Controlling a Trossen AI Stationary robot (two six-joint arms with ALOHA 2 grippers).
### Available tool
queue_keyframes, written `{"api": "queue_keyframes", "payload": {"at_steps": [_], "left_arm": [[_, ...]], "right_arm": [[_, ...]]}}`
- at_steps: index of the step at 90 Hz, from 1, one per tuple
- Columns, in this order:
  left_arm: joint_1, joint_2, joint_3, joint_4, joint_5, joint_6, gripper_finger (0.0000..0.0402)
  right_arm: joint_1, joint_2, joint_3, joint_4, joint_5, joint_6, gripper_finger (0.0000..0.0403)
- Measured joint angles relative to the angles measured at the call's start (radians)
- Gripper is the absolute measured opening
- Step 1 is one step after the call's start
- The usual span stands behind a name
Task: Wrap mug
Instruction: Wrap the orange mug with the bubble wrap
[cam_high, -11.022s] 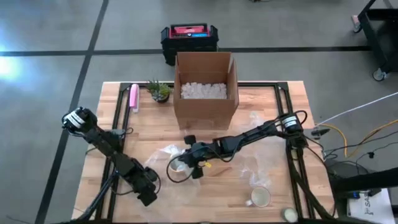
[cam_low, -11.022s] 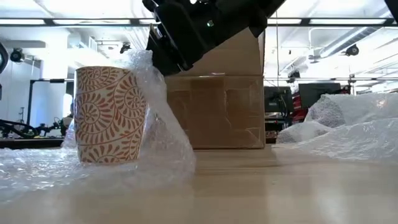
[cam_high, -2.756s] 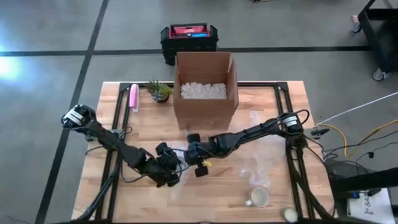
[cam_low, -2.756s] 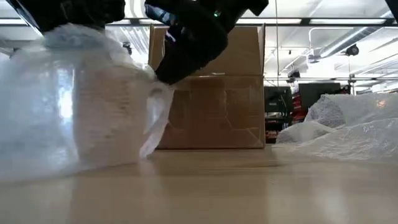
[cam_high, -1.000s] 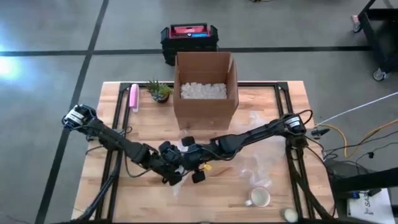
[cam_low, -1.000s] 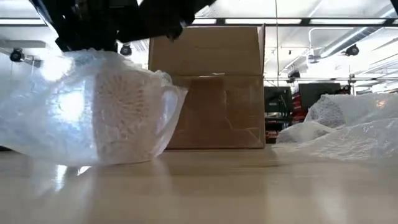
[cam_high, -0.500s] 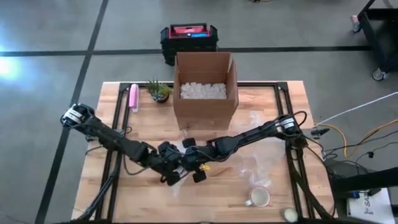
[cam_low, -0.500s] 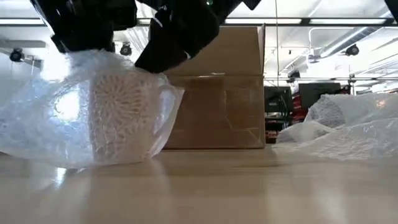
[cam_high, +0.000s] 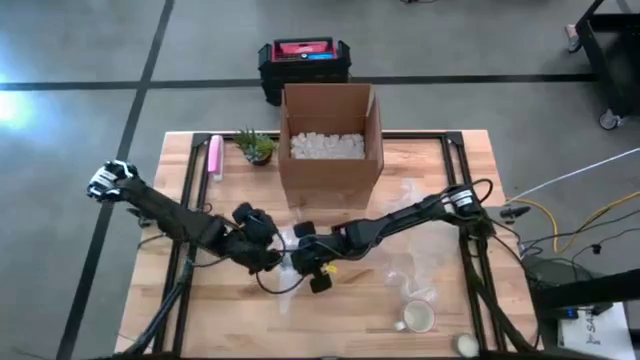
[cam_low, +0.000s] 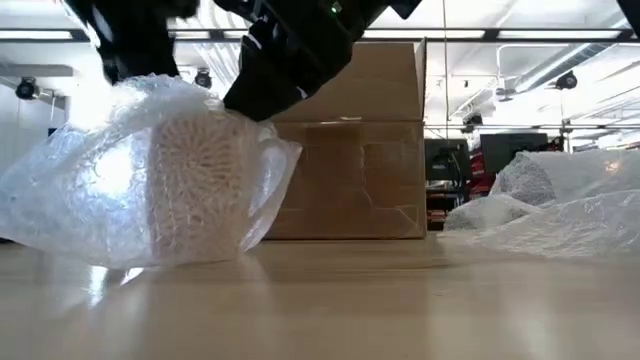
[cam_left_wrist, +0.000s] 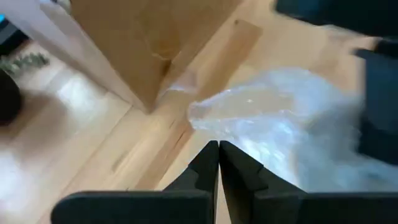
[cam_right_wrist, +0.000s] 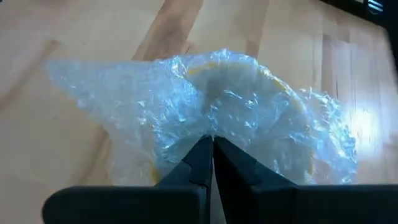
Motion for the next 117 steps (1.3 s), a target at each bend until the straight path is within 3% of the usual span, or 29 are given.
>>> {"api": "queue_keyframes", "payload": {"at_steps": [14, 23, 51, 92, 117], "left_arm": [[0.034, 0.034, -0.088, 0.228, 0.130, 0.094, 0.0000], [0.031, 0.025, -0.110, 0.338, 0.152, 0.139, 0.0000], [-0.003, -0.001, -0.111, 0.408, 0.186, 0.156, 0.0000], [-0.014, -0.004, -0.264, 0.547, 0.231, 0.077, 0.0000], [-0.015, -0.003, -0.236, 0.550, 0.252, 0.129, 0.0000]], "right_arm": [[0.000, 0.000, 0.000, 0.002, 0.000, -0.005, 0.0002], [0.001, 0.000, -0.001, -0.002, -0.008, -0.005, 0.0002], [0.001, 0.005, -0.003, -0.004, -0.006, -0.007, 0.0002], [-0.001, -0.011, -0.001, -0.006, 0.004, 0.001, 0.0002], [-0.001, -0.082, 0.004, -0.019, 0.032, 0.002, 0.0002]]}}
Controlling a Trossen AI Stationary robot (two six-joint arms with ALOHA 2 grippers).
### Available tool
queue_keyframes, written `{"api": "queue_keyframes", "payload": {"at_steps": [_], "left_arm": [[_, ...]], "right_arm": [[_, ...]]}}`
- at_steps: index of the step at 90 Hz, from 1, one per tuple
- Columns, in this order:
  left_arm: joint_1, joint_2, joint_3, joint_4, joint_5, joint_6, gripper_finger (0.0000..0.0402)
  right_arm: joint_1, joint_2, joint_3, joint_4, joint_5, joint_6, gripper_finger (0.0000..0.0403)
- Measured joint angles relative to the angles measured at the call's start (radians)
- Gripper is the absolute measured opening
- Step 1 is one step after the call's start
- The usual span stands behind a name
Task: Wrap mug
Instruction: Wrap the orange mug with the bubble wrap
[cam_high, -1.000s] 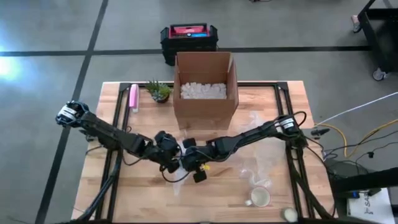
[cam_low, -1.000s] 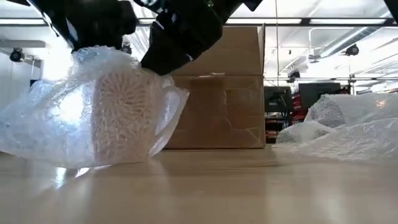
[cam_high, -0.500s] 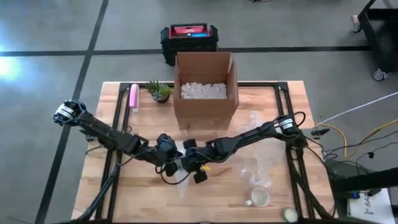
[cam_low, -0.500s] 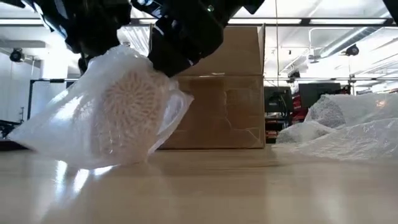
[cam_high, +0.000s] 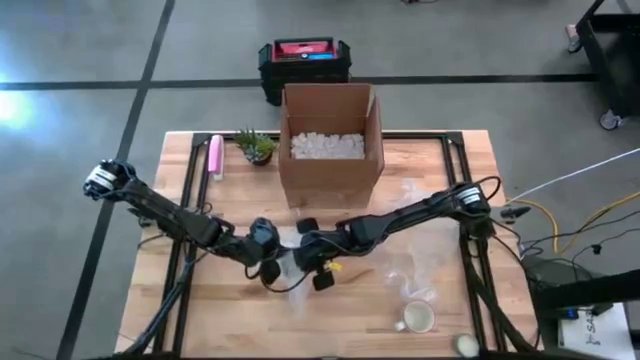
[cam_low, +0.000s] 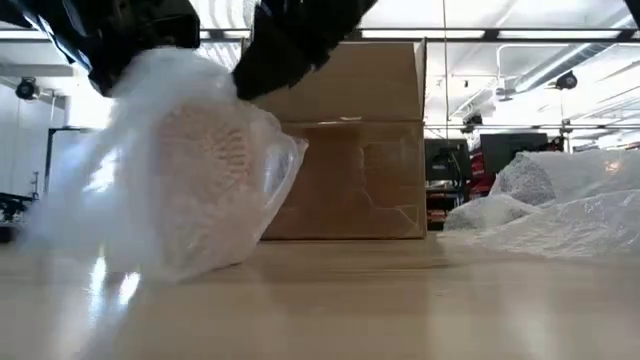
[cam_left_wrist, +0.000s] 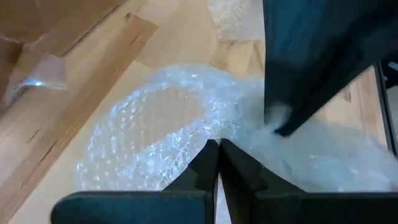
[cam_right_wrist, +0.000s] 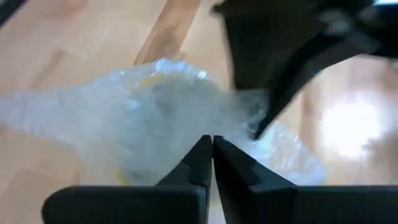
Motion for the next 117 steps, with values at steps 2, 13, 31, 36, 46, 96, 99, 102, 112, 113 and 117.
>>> {"api": "queue_keyframes", "payload": {"at_steps": [2, 13, 31, 36, 46, 96, 99, 102, 112, 113, 117], "left_arm": [[0.000, 0.000, 0.004, 0.000, 0.000, 0.006, 0.0000], [0.000, 0.000, 0.023, 0.001, -0.008, 0.027, 0.0000], [-0.001, 0.001, 0.033, -0.006, -0.015, 0.029, 0.0000], [-0.002, 0.001, 0.037, -0.006, -0.015, 0.031, 0.0000], [-0.002, -0.001, 0.062, -0.025, -0.011, 0.034, 0.0000], [-0.079, 0.064, 0.108, -0.040, 0.093, -0.052, 0.0000], [-0.077, 0.068, 0.108, -0.040, 0.070, -0.052, 0.0000], [-0.074, 0.073, 0.108, -0.043, 0.055, -0.044, 0.0000], [-0.071, 0.077, 0.107, -0.046, 0.043, -0.025, 0.0000], [-0.071, 0.077, 0.107, -0.047, 0.042, -0.025, 0.0000], [-0.070, 0.077, 0.107, -0.049, 0.036, -0.025, 0.0000]], "right_arm": [[0.000, -0.001, 0.000, 0.008, 0.006, 0.000, 0.0002], [0.000, 0.015, 0.001, 0.071, 0.006, 0.019, 0.0002], [0.005, 0.098, 0.003, 0.056, -0.004, 0.043, 0.0002], [0.010, 0.106, 0.004, 0.055, -0.002, 0.043, 0.0002], [0.014, 0.110, 0.005, 0.057, 0.004, 0.037, 0.0002], [0.009, 0.110, 0.002, 0.061, -0.005, 0.044, 0.0002], [0.009, 0.110, 0.002, 0.064, -0.004, 0.044, 0.0002], [0.008, 0.110, 0.002, 0.067, -0.002, 0.043, 0.0002], [0.009, 0.101, 0.001, 0.068, -0.001, 0.020, 0.0002], [0.009, 0.098, 0.001, 0.067, -0.001, 0.018, 0.0002], [0.011, 0.085, -0.002, 0.057, -0.001, 0.012, 0.0002]]}}
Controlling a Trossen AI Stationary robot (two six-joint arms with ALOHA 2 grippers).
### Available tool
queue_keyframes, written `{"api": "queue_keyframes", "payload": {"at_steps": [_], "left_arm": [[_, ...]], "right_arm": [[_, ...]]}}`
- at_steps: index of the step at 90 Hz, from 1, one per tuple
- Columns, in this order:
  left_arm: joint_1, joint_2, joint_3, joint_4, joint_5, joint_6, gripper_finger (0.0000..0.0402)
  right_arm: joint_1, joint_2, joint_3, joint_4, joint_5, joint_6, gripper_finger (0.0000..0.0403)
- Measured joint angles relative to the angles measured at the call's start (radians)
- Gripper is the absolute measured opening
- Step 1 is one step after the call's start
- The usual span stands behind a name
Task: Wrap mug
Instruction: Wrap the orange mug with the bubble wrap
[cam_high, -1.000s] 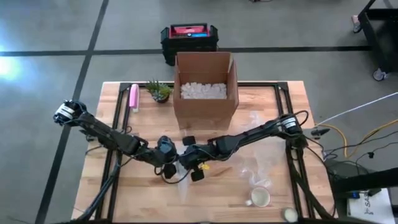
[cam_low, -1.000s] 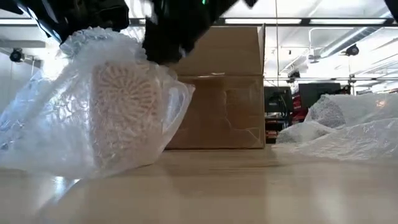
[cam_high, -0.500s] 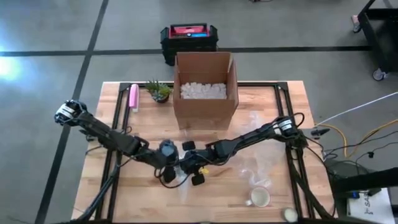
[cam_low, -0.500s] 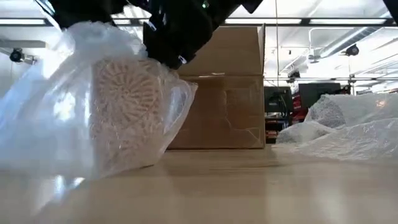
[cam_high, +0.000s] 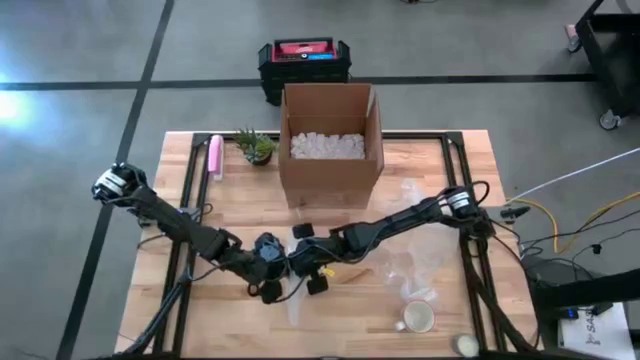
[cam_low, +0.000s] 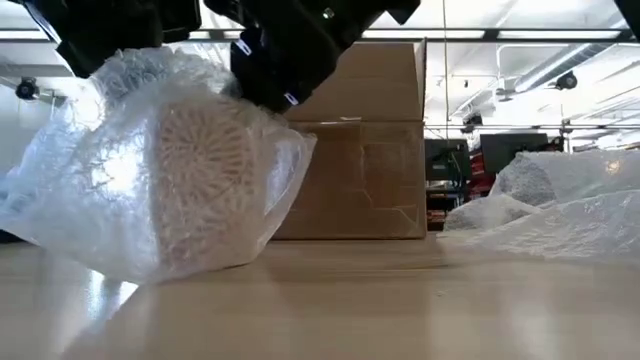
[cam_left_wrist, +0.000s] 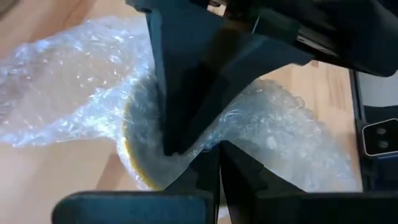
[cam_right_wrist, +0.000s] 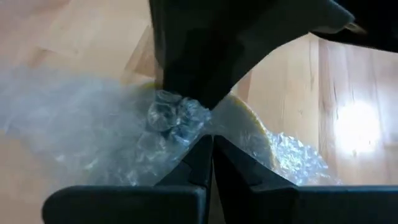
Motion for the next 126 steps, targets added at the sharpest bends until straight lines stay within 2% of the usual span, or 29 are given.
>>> {"api": "queue_keyframes", "payload": {"at_steps": [24, 39, 62, 80, 93, 104, 126], "left_arm": [[0.001, 0.000, -0.002, -0.003, -0.006, 0.000, 0.0000], [0.001, 0.000, -0.003, -0.003, -0.006, 0.000, 0.0000], [0.003, -0.003, -0.004, 0.005, -0.006, 0.000, 0.0000], [0.003, -0.044, 0.003, 0.002, 0.004, 0.001, 0.0000], [-0.007, -0.066, 0.047, 0.064, 0.004, 0.071, 0.0000], [-0.005, -0.036, 0.043, 0.050, 0.004, 0.089, 0.0000], [0.010, 0.061, 0.047, -0.062, -0.006, -0.001, 0.0000]], "right_arm": [[0.005, -0.134, 0.000, -0.119, -0.009, -0.003, 0.0002], [0.033, -0.126, 0.001, -0.074, -0.126, 0.010, 0.0002], [0.010, -0.013, 0.004, -0.065, -0.023, 0.059, 0.0002], [0.005, 0.010, 0.007, -0.052, -0.015, 0.077, 0.0002], [0.003, 0.012, 0.005, -0.025, -0.005, 0.071, 0.0002], [0.003, 0.012, 0.005, -0.020, -0.003, 0.068, 0.0002], [0.006, -0.004, 0.003, -0.032, 0.005, 0.068, 0.0002]]}}
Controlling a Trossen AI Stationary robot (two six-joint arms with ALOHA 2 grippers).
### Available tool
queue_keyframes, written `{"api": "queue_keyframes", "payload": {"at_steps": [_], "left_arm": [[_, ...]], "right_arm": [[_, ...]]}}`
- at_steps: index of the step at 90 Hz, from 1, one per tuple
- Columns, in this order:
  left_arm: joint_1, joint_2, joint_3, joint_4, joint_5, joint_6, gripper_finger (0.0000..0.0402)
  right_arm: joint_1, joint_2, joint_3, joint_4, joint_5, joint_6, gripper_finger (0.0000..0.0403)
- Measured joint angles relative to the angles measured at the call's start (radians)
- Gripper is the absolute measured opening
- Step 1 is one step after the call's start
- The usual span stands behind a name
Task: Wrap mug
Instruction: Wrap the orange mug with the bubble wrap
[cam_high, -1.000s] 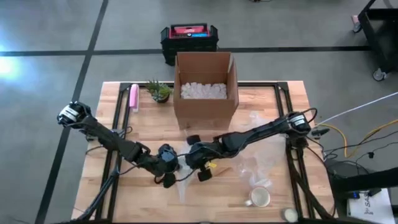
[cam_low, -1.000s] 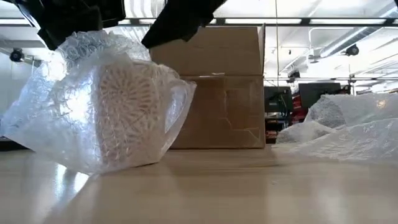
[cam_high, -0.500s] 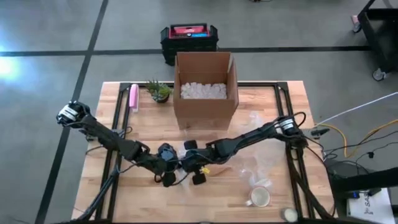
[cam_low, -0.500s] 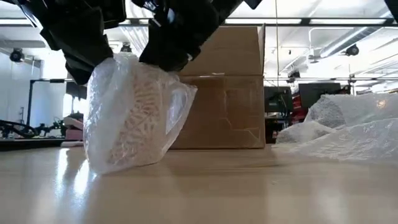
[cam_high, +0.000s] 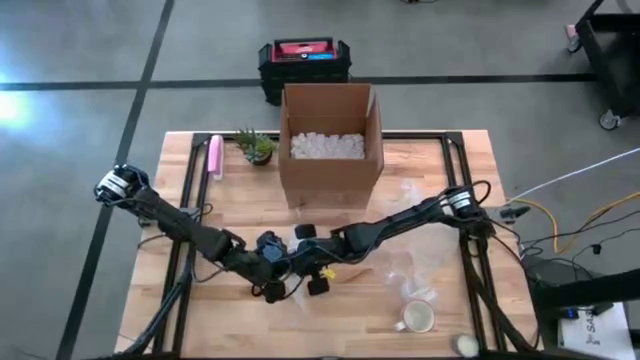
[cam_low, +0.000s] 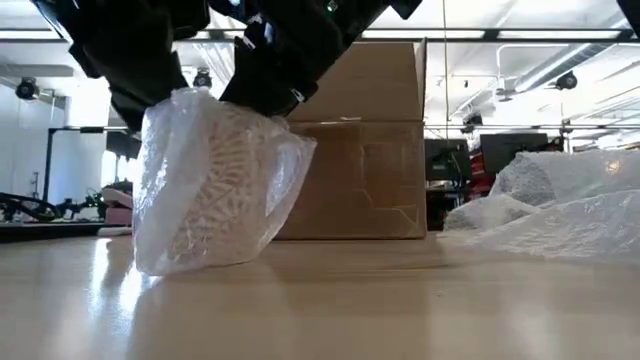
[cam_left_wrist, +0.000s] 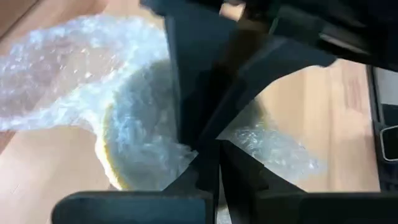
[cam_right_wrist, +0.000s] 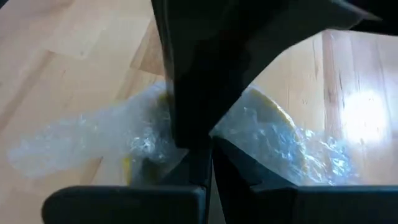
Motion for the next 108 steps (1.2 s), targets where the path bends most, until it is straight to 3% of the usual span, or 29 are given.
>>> {"api": "queue_keyframes", "payload": {"at_steps": [21, 37, 44, 55, 70, 90, 108], "left_arm": [[0.004, 0.005, -0.002, -0.005, 0.006, 0.001, 0.0000], [0.004, -0.015, -0.004, 0.006, 0.006, 0.005, 0.0000], [0.004, -0.022, -0.005, 0.008, 0.006, 0.005, 0.0000], [0.004, -0.027, -0.007, 0.022, 0.006, 0.005, 0.0000], [0.004, -0.027, -0.007, 0.032, 0.006, 0.006, 0.0000], [0.004, -0.027, -0.007, 0.040, 0.014, 0.012, 0.0000], [0.004, -0.027, -0.007, 0.041, 0.013, 0.012, 0.0000]], "right_arm": [[0.004, -0.115, -0.004, -0.118, 0.016, -0.043, 0.0002], [-0.015, -0.188, -0.001, -0.262, 0.286, -0.062, 0.0002], [-0.038, -0.190, -0.007, -0.293, 0.331, -0.048, 0.0002], [-0.075, -0.162, -0.041, -0.284, 0.281, -0.011, 0.0002], [-0.073, -0.114, -0.070, -0.174, 0.094, 0.002, 0.0002], [-0.025, -0.115, -0.069, -0.036, 0.084, -0.013, 0.0002], [-0.012, -0.090, -0.068, -0.018, 0.021, -0.011, 0.0002]]}}
